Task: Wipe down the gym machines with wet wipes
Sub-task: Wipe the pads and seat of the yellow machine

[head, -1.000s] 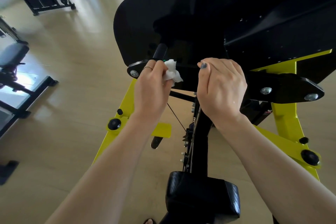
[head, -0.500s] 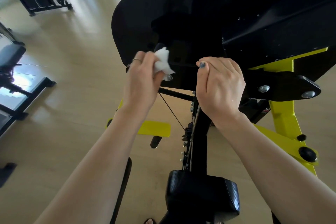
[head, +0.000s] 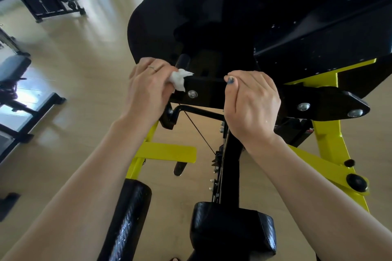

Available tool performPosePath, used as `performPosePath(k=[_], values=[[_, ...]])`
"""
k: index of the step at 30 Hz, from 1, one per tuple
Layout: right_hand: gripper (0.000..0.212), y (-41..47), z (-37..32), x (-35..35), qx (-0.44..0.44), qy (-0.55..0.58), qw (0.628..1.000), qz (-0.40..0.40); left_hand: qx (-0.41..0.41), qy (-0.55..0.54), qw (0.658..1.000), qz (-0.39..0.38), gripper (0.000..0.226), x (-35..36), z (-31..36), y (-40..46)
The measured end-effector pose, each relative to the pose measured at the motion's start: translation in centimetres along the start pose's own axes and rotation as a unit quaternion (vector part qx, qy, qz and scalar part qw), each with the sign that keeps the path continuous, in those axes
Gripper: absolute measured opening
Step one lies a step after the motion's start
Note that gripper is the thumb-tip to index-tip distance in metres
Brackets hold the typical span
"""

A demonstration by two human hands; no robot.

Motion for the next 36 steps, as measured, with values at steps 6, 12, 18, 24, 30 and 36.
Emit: performPosePath(k=[6, 12, 18, 24, 30, 36], values=[[0.035, 0.0, 0.1, -0.2, -0.019, 0.008, 1.000, 0.004, 0.124, -0.005, 0.992, -0.023, 0.010, 4.1, 8.6, 1.6], [0.035, -0.1, 0.1, 0.0, -0.031, 0.017, 0.999, -0.009, 0.065, 0.032, 0.997, 0.007, 0.022, 0.8, 2.0, 0.3], [0.039, 0.5, 0.5, 0.5, 0.052, 0.095, 0.988, -0.114, -0.099, 0.037, 0.994, 0.019, 0.011, -2.5, -6.7, -3.4], [0.026, -1.5, 8.1, -3.1, 0.420, 0.337, 0.840, -0.062, 0.011, -0.129, 0.991, 0.009, 0.016, 1.0, 7.9, 0.2], [0.035, -5.2, 11.0, -4.4, 0.444, 0.424, 0.776, -0.142, 0.031, -0.243, 0.969, -0.019, 0.020, 3.0, 15.7, 4.3], [0.031, -5.2, 9.2, -3.0, 0.471, 0.582, 0.629, -0.210, 0.029, -0.244, 0.964, -0.097, 0.021, 6.5, 17.1, 4.5]])
Point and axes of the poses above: each hand's wrist, its own y-axis towards the middle knuckle, its own x-axis out of the palm, z = x × y, the point moved 10 cm from there along y, towards the middle knuckle, and after that the axes turned 10 degrees about -y, right-handed, at the moved point
